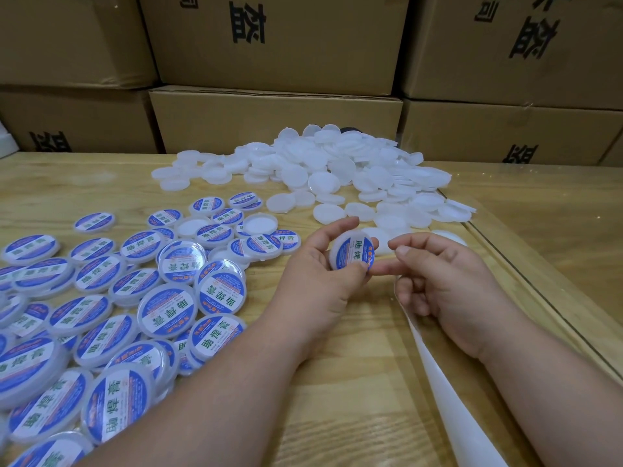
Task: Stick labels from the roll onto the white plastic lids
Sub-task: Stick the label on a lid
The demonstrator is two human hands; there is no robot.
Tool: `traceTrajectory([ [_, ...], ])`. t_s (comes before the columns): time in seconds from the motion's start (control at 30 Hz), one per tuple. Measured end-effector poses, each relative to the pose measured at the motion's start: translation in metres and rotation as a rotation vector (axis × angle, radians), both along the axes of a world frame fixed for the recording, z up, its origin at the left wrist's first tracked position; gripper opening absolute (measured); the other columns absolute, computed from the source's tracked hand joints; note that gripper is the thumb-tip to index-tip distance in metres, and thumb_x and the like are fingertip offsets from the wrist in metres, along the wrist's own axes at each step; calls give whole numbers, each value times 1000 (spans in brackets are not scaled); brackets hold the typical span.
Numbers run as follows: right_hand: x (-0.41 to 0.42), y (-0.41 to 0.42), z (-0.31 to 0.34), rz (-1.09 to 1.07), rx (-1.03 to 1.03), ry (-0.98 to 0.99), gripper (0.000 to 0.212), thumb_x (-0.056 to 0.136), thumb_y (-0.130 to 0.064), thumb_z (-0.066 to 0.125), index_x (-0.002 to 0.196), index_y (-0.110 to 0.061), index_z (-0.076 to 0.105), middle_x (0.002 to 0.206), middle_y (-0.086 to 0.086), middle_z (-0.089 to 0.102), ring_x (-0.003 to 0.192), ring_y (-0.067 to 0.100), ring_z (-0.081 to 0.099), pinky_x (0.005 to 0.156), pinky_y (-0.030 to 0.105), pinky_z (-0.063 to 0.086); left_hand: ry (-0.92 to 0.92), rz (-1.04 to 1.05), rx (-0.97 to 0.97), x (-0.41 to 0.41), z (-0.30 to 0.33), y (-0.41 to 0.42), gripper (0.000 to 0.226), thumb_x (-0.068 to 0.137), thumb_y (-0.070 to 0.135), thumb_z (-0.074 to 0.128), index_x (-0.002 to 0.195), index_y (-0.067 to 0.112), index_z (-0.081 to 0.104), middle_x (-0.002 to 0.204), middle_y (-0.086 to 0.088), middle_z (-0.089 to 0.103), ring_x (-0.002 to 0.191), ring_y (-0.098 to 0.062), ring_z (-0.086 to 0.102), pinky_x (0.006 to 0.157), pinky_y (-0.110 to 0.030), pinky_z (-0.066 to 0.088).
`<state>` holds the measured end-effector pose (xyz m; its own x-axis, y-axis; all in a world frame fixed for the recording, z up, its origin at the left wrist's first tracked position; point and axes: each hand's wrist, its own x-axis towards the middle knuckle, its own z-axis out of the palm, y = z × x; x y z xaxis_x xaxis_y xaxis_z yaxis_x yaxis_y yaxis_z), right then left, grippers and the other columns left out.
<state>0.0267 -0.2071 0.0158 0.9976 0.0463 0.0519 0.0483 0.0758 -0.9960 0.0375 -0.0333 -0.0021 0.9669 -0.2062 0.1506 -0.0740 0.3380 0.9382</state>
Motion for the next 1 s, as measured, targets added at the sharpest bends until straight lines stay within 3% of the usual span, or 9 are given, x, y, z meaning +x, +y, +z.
traceTrajectory([
  [0.13,-2,1,2,8,12,15,27,85,-27,63,106,-10,67,98,17,78,52,21,65,39,23,41,-5,45,12,-1,-2,0,40,88,0,64,119,25,62,111,-1,77,106,-20,73,92,-36,58],
  [0.27,-3,0,4,-43,7,-15,14,99,-15,57,104,-7,67,99,15,78,54,23,68,39,24,43,47,86,-84,1,-2,-1,39,89,-5,65,114,25,64,106,-4,77,102,-21,75,83,-30,60],
  [0.43,-4,-3,4,-132,29,-88,12,98,-12,54,96,-9,66,93,17,78,52,21,66,40,24,44,54,81,-97,0,0,-2,41,80,2,82,114,19,66,94,-7,78,87,-20,75,74,-29,60],
  [0.53,-2,-3,3,-148,32,-98,15,87,-20,58,94,-10,67,88,19,77,49,21,63,40,24,43,74,92,-41,-4,7,-1,16,92,29,73,102,17,71,86,-8,78,68,-20,75,57,-26,58],
  [0.67,-1,-2,2,-178,36,-100,16,82,-23,59,90,-12,67,82,19,76,45,21,57,39,24,40,120,140,22,-4,10,0,58,93,64,49,101,10,70,64,-9,71,40,-18,57,40,-25,48],
  [0.73,-1,-2,2,-184,40,-99,15,82,-22,59,89,-13,68,79,19,75,45,20,56,39,24,39,120,168,42,-3,8,1,62,97,64,48,97,6,70,55,-6,63,37,-17,48,40,-24,44],
  [0.87,-1,-2,1,-185,44,-105,9,90,-12,59,90,-11,67,75,18,74,44,19,55,39,23,39,136,144,-14,0,7,2,27,96,45,64,82,25,74,62,-5,65,46,-13,49,46,-26,46],
  [0.93,-2,-2,1,-190,43,-105,15,96,-7,55,90,-10,67,74,18,73,44,19,54,39,23,38,153,128,-65,1,6,2,23,95,35,69,74,29,76,69,-3,68,51,-11,52,48,-25,48],
  [1.0,-2,-1,2,-193,42,-106,17,97,-5,53,90,-10,67,73,18,73,44,19,54,39,23,38,196,127,-146,3,6,1,12,93,28,72,84,24,78,74,0,71,54,-8,54,52,-23,51],
])
